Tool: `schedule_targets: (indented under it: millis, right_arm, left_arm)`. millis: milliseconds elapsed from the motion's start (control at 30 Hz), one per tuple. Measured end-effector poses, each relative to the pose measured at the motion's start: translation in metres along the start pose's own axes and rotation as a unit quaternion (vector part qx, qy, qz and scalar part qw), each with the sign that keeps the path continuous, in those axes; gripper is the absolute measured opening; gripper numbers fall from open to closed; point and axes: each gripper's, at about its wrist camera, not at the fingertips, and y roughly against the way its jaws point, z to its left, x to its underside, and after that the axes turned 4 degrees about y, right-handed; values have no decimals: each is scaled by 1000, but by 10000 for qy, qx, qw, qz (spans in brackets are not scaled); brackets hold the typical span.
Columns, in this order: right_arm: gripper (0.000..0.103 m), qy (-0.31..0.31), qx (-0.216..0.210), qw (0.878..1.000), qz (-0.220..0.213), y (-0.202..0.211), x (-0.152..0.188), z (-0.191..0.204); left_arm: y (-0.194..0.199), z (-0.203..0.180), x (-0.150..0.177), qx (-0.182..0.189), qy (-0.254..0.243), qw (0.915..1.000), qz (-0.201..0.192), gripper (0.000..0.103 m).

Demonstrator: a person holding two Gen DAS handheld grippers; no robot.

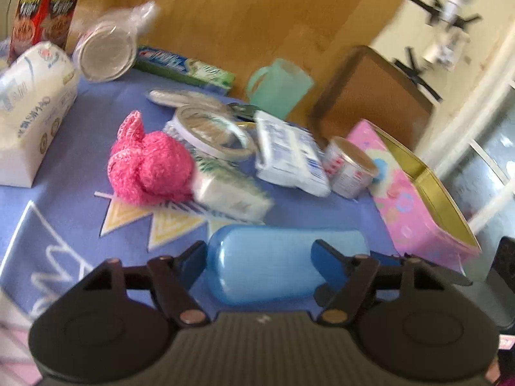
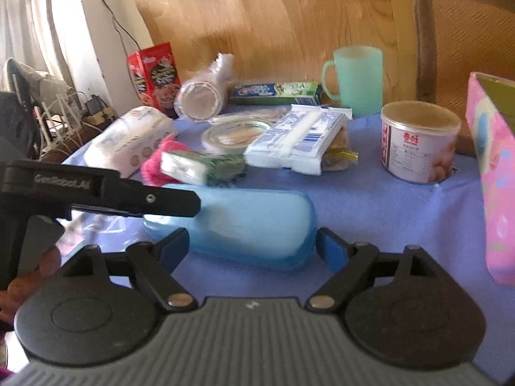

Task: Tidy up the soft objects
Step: 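Grasp the blue plastic case with the right gripper and drop it into the pink tin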

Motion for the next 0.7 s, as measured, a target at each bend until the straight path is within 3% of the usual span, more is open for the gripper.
schedule_targets:
  millis: [133, 233, 300, 367, 433, 467, 567, 700]
  right_arm:
    - [88, 319, -216, 9992, -62, 28, 18, 18]
    - [88, 1003, 290, 9945, 12, 24, 27, 29]
    - [88, 1271, 460, 9907, 121, 16, 30, 30]
    - [87, 1419, 348, 9891, 169, 11, 34, 32]
    - [76, 1581, 220, 9871, 91, 9, 40, 38]
    - [71, 1586, 296, 9869, 8, 8, 41, 39]
    - [71, 1436, 355, 9889, -120, 11, 41, 30]
    - [65, 1476, 886, 9832, -604, 41, 39, 24]
  left_arm:
    - [16, -12, 18, 69, -318, 9995, -26, 95]
    - [18, -6, 22, -122, -329, 9993, -86, 98]
    - [21, 1, 22, -117, -142, 9998, -62, 96]
    - [24, 4, 24, 3, -51, 10000, -6, 91]
    - [26, 2, 30, 181, -52, 9998, 43, 83]
    - [27, -2, 33, 140, -94, 9999, 25, 84]
    - [27, -17, 30, 61, -271, 9996, -59, 83]
    - [24, -60, 5, 158, -843, 9958, -322, 81]
